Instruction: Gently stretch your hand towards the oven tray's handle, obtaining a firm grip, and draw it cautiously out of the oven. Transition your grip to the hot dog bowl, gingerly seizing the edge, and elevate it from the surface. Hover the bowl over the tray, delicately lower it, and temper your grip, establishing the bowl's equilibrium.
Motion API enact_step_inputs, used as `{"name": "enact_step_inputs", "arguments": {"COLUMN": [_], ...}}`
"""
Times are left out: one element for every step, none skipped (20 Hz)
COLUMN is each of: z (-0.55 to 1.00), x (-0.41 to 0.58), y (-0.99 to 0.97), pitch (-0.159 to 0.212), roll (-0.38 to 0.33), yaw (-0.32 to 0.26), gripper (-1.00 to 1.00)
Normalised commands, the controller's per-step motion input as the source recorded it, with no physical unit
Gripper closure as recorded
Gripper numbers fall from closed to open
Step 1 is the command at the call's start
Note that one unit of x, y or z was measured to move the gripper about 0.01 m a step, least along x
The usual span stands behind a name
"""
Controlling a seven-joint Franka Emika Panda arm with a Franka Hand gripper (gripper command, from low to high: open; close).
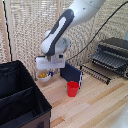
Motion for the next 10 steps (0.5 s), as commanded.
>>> {"name": "enact_step_inputs", "arguments": {"z": [1.00, 1.00, 1.00, 1.00, 1.00, 1.00, 0.95, 0.95, 0.92, 0.88], "x": [0.029, 0.040, 0.051, 0.046, 0.071, 0.080, 0.057, 0.074, 0.077, 0.060], "y": [0.00, 0.00, 0.00, 0.00, 0.00, -0.07, -0.11, -0.16, -0.21, -0.26], "pitch": [0.026, 0.044, 0.048, 0.052, 0.054, 0.058, 0.061, 0.070, 0.071, 0.073], "roll": [0.000, 0.000, 0.000, 0.000, 0.000, 0.000, 0.000, 0.000, 0.011, 0.018], "yaw": [-0.171, -0.171, -0.176, -0.172, -0.175, -0.192, -0.208, -0.219, -0.225, -0.245], "gripper": [1.00, 1.00, 1.00, 1.00, 1.00, 1.00, 1.00, 1.00, 1.00, 1.00]}}
